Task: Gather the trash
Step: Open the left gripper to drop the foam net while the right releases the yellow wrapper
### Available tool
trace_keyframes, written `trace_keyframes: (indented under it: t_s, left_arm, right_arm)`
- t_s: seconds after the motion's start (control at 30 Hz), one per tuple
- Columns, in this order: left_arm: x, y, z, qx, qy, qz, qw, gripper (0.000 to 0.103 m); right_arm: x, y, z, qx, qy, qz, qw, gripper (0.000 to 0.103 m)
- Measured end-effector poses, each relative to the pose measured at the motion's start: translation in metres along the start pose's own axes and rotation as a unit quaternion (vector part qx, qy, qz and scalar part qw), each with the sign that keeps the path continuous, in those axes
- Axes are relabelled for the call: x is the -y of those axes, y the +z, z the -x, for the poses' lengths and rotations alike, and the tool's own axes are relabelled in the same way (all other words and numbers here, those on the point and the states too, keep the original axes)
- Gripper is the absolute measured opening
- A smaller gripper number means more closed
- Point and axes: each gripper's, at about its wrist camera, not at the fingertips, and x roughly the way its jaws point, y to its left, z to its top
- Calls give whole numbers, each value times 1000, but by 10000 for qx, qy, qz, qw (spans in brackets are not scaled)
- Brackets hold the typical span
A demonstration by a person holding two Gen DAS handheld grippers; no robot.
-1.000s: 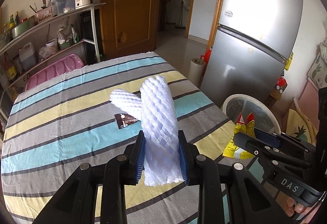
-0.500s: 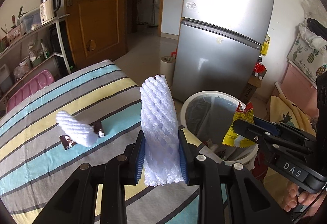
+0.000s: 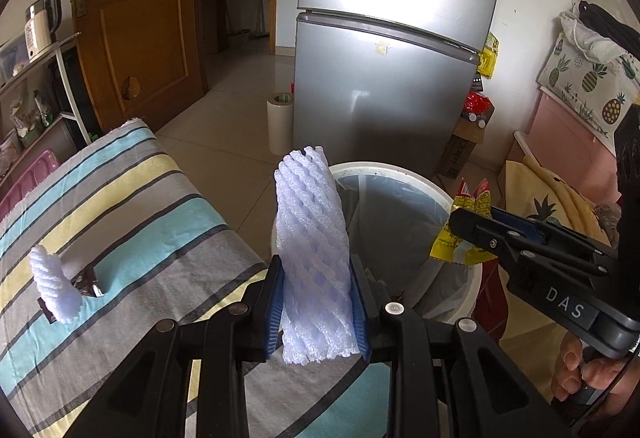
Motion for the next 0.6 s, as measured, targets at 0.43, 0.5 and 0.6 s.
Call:
trace_keyframes:
  t_s: [0.43,0.5,0.6]
  left_arm:
    - [17,3,-38,-310,-44,-77,9995,31]
    - [17,3,-39,-313,3,-59,9995,31]
    - [17,3,-42,-349,22,-49,9994,35]
  right_arm:
    - [32,-3,-27,-302,-328,-116,9989,32]
    - [32,-4,-31,-359,-361,-112,9986,33]
    - [34,-4,-37,-438,-459,-63,9980,33]
